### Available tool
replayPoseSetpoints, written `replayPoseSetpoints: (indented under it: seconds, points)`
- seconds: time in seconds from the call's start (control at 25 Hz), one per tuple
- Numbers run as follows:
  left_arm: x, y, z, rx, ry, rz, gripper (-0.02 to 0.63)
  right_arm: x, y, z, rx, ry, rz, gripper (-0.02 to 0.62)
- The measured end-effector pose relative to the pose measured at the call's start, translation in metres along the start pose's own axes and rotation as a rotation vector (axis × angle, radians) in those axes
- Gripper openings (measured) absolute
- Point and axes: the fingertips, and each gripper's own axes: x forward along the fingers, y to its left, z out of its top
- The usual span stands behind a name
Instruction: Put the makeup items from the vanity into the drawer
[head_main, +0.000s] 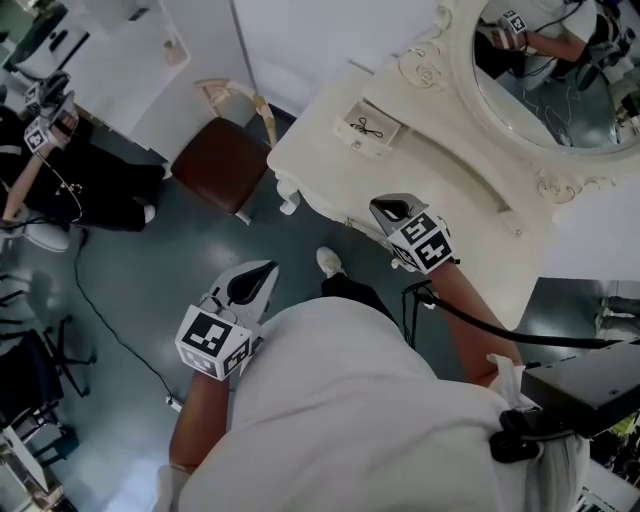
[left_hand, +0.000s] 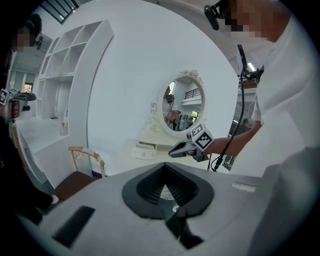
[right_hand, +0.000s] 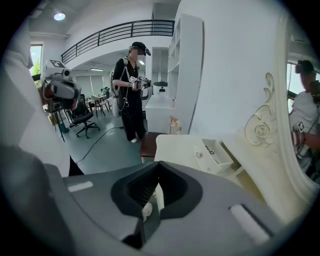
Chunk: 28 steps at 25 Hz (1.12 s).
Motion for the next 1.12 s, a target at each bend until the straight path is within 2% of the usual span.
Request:
replayPoseSetpoints:
  seconds: [0.6, 1.12]
  points:
    - [-0.044, -0.059, -0.059, 0.005, -0.006, -0.081, 0.002, -0.059, 0.142, -0.050, 0.051, -0.047, 0.030, 0.000]
    - [-0.062, -0.080, -0.086, 0.004, -0.012, -0.099, 0.002, -0.066, 0.197, -0.052, 0.017, -0.086, 0.062, 0.000]
